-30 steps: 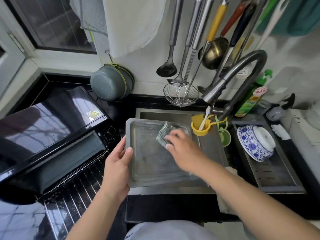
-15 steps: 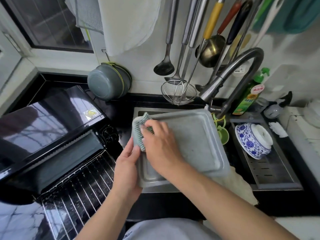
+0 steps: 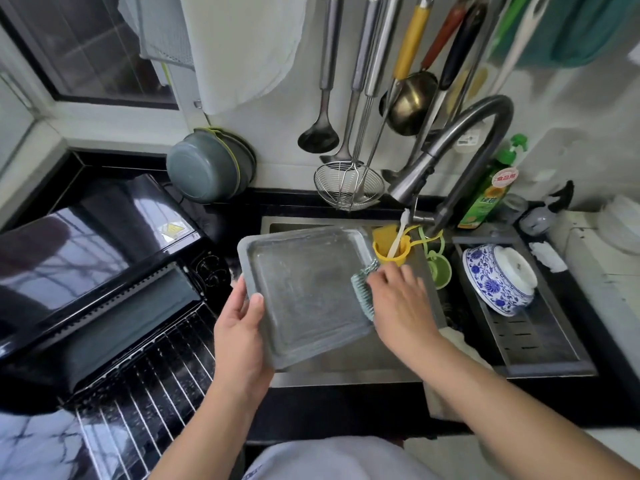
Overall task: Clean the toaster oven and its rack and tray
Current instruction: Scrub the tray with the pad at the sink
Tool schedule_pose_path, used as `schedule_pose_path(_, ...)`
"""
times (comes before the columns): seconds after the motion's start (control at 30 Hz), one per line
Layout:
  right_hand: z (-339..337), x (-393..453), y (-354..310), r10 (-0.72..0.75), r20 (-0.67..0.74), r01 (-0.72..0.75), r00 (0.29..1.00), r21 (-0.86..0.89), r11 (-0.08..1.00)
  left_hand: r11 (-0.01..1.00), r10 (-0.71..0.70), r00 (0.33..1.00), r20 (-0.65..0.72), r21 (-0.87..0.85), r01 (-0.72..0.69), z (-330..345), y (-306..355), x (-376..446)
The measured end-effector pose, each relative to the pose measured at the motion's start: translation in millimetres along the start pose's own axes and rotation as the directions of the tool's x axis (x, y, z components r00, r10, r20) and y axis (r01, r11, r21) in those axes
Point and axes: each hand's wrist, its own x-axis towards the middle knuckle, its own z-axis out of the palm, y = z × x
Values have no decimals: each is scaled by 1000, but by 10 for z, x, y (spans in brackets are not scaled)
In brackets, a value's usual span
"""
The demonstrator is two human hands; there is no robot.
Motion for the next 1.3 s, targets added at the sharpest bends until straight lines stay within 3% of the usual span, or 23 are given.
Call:
schedule_pose_path(0.07,20,143,-23,38,-44,-36,998,51,998,999,-10,999,39,33,9,81,9,-4)
schedule_pose_path(0.13,21,179,-157,35,-35,-25,999,262,965,999,-22,999,45,48,20,147,-14,-2)
schedule_pose_path(0.2,11,27,-393,-113,46,74,992,512,856,999,-42,999,24,29,41,204,-24,12)
schedule_pose_path(0.27,-32,-235,-596,-324,103,180,940,660,730,999,-44,999,-17,-19,44,226,-40,61)
schedule_pose_path(0.33,-25,-380,-568,-451,75,306,889,634,710,996,-71,993,-98,-63,65,261,-63,123)
schedule_pose_path(0.43,82,-338,-313,-521,-122,518,845,433,738,988,-116,984,-137,-119,100,353,-107,141)
schedule_pose_path(0.57,181,-161,201,-411,-187,451,892,336,827,995,-95,992,-87,-51,91,363,-75,121)
schedule_pose_path(0.73,6,84,581,-471,-177,502,864,376,779,964,-204,979,14,176,199,340,57,93)
schedule_pose_path(0.8,-150,224,628,-428,-101,418,898,495,762,887,-223,973,66,429,174,314,148,71)
schedule_pose_path(0.9,-387,487,708,-372,108,218,922,648,730,526,-144,977,157,849,-59,174,252,86)
schedule_pose_path(0.97,-505,643,732,-377,214,153,901,656,739,387,-142,969,201,913,-133,68,269,123)
schedule_pose_path(1.07,-649,838,710,-395,363,110,844,604,790,266,-232,943,238,948,-174,-49,307,199)
schedule_pose_path(1.2,-763,1035,668,-378,476,42,794,577,816,329,-198,852,485,852,-408,-142,325,229)
schedule_pose_path(1.27,-692,1121,581,-361,477,-23,802,628,778,559,-149,839,523,745,-365,-138,265,209)
schedule_pose_path(1.3,-638,1153,508,-317,419,-51,851,665,745,715,-129,861,493,647,-264,-104,239,170)
